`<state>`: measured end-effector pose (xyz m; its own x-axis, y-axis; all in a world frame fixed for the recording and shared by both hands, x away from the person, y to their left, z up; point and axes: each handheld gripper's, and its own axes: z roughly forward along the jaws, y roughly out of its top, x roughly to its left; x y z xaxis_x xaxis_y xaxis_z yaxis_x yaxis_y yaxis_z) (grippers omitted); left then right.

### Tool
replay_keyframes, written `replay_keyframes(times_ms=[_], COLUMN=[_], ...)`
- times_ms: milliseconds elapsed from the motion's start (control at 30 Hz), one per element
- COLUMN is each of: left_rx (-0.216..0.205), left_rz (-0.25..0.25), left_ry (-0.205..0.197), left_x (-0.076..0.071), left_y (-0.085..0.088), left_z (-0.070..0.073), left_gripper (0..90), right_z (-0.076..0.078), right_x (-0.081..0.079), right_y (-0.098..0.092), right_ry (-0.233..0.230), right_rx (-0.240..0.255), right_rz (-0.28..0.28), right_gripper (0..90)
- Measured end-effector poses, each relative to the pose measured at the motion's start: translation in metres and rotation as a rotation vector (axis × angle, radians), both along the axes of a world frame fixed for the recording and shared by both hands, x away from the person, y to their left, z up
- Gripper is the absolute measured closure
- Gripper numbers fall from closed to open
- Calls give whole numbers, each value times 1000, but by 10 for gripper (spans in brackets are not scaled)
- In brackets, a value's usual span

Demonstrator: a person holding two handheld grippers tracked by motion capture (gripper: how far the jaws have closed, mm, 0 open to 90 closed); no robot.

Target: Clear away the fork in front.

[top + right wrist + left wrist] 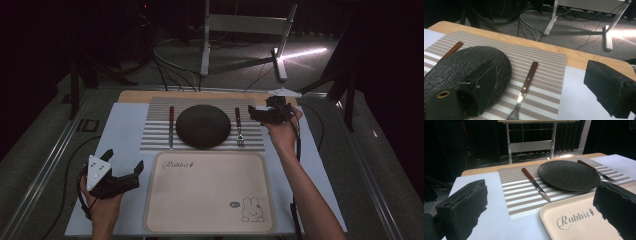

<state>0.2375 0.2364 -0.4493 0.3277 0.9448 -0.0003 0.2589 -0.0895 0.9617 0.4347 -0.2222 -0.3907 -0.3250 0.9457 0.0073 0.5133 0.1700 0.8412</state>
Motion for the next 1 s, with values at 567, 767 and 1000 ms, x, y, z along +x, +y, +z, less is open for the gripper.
replay_keyframes(times_ms=[567,767,1000], left_rx=[-1,-5,-13], left_rz=[-1,-1,0], left_ry=[3,4,4], left_x=[1,1,1], left_y=[1,0,0], left_z=[-1,-2,-2], left_gripper=[0,0,0], right_z=[-31,-52,-74], right_x=[44,53,63], right_y=[10,21,29], right_ry=[74,115,177], right_rx=[-28,-61,-84], right_rz=[-45,-35,-47], right_gripper=[116,115,116])
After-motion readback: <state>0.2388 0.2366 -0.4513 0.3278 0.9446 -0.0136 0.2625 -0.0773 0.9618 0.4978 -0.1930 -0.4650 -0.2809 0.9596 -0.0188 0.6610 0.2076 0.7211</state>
